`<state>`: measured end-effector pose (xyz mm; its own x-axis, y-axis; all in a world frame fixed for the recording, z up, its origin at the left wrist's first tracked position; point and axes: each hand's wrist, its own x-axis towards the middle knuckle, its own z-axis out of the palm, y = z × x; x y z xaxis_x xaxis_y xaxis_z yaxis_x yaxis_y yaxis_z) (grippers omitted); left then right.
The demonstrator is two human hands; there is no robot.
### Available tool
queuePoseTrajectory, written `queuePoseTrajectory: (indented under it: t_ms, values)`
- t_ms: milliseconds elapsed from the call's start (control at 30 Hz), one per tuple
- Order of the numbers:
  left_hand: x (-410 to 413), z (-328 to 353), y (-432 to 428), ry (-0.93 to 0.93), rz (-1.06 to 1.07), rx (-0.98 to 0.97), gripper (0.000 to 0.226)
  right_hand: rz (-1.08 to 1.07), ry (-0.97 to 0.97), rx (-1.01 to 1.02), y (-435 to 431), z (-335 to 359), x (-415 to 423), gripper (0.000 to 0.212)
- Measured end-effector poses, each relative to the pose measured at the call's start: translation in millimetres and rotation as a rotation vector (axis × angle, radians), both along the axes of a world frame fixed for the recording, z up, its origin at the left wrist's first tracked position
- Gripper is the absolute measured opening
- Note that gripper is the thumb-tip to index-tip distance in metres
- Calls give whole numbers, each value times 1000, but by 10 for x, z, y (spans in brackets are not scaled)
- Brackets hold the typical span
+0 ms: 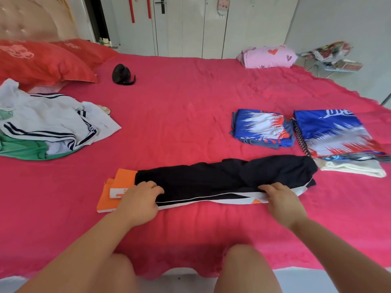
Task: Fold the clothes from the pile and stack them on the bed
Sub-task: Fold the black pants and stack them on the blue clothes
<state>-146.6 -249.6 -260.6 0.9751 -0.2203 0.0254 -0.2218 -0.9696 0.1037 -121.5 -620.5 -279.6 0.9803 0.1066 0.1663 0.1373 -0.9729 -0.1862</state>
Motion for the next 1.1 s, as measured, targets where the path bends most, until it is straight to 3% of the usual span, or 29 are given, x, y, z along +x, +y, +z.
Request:
queuePoseTrajectory:
  t_ms: [133, 300, 400, 500, 567, 633, 767, 867, 1000, 1100]
  values:
    - [61, 118, -356, -14, -40, -132, 47, 1, -91, 113, -40, 6, -3, 51]
    - [196, 83, -1080, -15, -189, -186, 44, 87, 39, 97, -111, -3, 19, 60]
    - [289, 50, -1533, -34, -269, -143, 43, 53, 52, 124, -189, 26, 52, 55]
    - [352, -46, -1823, 84, -280, -96, 45, -28, -69, 149, -344, 19, 97, 52]
    - [375, -131, -1911, 250, -285, -59, 45, -90, 18, 100, -467, -3, 137, 44]
    - [418, -128, -1954, 304, -254, -83, 41, -148, 89, 73, -582, -22, 190, 38]
    - [635, -9, -2108, 105, -159, -266, 53, -294, -58, 117, -804, 63, 370, 32]
    - [787, 63, -2321, 31, -207, -330, 39, -412, -156, 187, -951, 115, 547, 35]
    - [939, -7, -2569, 96, -249, -177, 55, -426, -31, 448, -1037, 126, 759, 53]
    - [942, -208, -2597, 257, -262, -25, 62, -460, 119, 403, -1176, 68, 825, 64]
